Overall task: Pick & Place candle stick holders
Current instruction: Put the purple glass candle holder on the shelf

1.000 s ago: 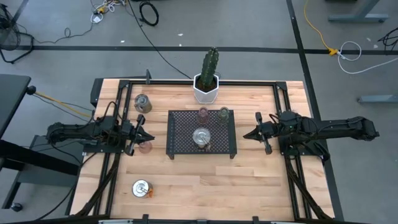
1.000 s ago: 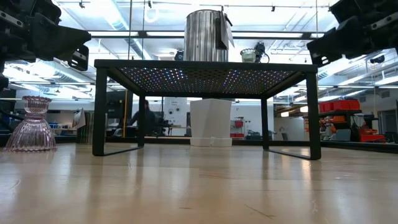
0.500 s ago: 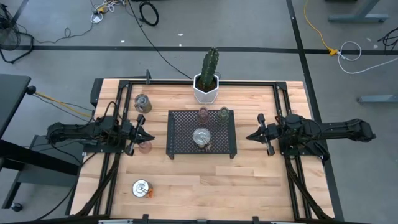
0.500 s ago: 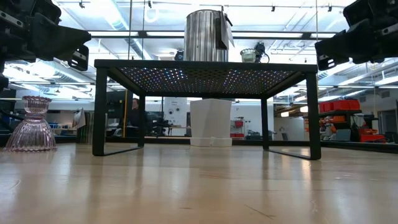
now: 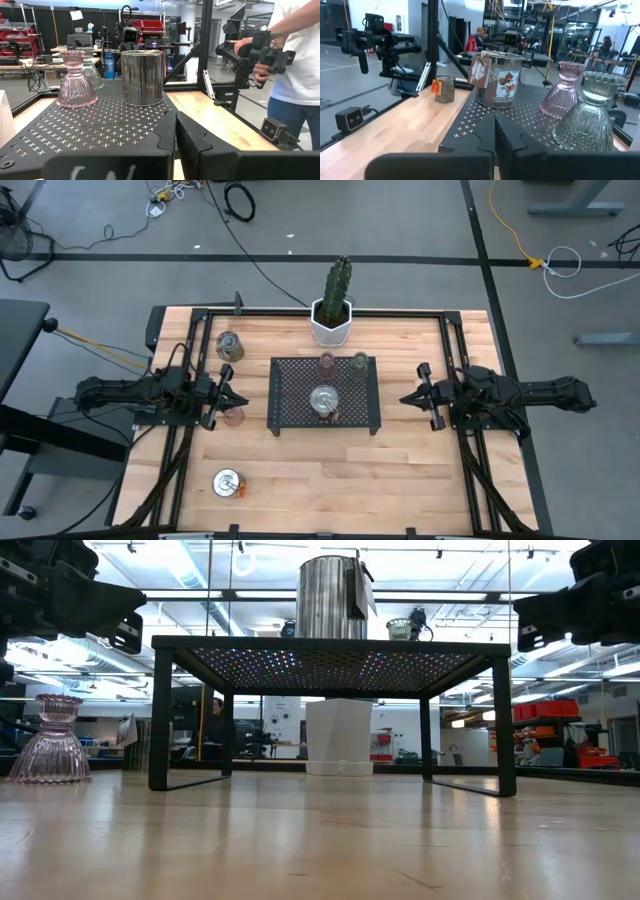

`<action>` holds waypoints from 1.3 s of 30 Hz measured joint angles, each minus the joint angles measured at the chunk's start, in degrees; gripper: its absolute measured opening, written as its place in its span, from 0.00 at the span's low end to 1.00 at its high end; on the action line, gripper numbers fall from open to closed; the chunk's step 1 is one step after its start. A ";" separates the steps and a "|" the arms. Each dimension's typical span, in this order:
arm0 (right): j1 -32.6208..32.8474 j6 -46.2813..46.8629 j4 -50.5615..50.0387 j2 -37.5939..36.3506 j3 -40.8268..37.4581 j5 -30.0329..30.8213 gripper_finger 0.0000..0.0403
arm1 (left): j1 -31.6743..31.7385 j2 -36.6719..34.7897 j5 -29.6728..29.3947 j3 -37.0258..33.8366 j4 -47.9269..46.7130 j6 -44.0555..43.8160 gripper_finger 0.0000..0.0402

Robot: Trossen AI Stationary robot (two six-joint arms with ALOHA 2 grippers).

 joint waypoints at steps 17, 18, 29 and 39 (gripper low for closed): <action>0.02 0.02 -2.26 -8.08 -1.09 1.07 0.00 | -0.01 -0.01 0.00 0.02 0.02 0.00 0.05; 0.02 0.02 -2.74 -8.59 -1.09 1.07 0.00 | 0.01 0.01 0.00 -0.01 0.00 0.00 0.05; 0.02 0.02 -6.29 -11.44 -1.11 1.09 0.00 | -0.02 0.01 0.00 0.01 0.02 0.00 0.05; 0.02 0.00 -6.54 -11.44 -1.11 7.11 0.00 | -0.01 0.00 0.00 0.00 0.01 0.00 0.05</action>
